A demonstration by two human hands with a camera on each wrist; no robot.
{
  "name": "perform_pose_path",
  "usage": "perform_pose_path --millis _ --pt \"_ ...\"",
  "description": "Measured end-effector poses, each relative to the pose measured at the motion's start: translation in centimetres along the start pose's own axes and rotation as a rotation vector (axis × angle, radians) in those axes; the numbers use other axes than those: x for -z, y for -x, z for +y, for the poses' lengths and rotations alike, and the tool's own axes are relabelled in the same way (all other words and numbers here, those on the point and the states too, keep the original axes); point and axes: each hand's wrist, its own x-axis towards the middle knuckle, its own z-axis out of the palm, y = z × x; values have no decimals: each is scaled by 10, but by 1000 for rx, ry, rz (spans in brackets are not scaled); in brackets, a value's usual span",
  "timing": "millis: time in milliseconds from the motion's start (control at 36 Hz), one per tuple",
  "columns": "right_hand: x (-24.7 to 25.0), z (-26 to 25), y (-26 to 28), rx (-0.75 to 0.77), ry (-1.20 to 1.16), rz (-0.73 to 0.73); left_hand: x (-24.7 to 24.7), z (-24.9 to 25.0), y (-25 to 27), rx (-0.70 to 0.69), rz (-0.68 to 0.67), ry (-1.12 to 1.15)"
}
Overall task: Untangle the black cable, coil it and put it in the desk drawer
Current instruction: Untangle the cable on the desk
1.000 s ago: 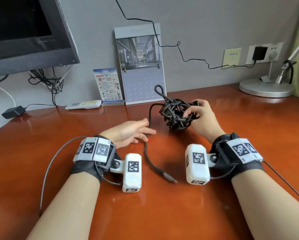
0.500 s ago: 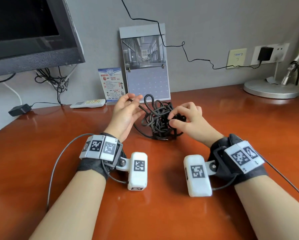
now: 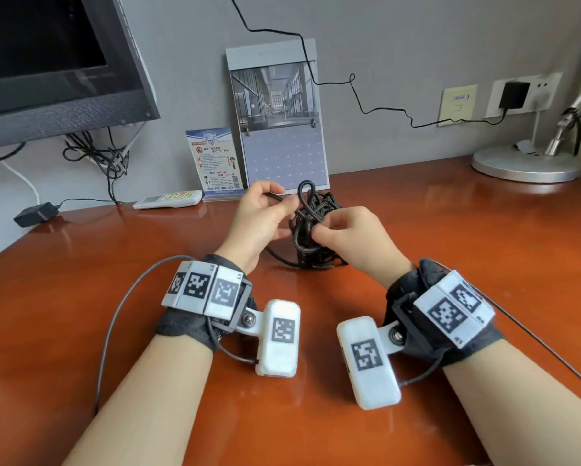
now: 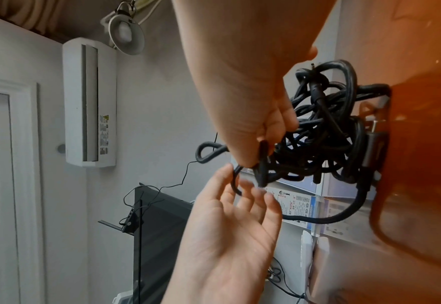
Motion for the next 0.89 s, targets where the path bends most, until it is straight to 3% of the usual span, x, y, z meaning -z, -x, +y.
perform_pose_path --millis 111,222,361,500,639,750,889 --pt "0 -2 1 41 137 -23 -2 5 -2 44 53 -141" --pt "1 1 1 147 214 -30 -10 4 5 90 -19 -388" --pt "6 6 -1 186 315 -68 -12 2 10 45 -60 -615" --pt "6 2 3 102 280 -67 -11 1 9 -75 -144 -761" --pt "7 -2 4 -96 75 -126 -9 -4 0 -126 -65 -878" --pt "8 -1 0 -246 -118 -58 -6 -10 -5 -87 4 -793" --pt "11 -5 0 -314 -267 -63 -2 -16 -10 -70 12 -641"
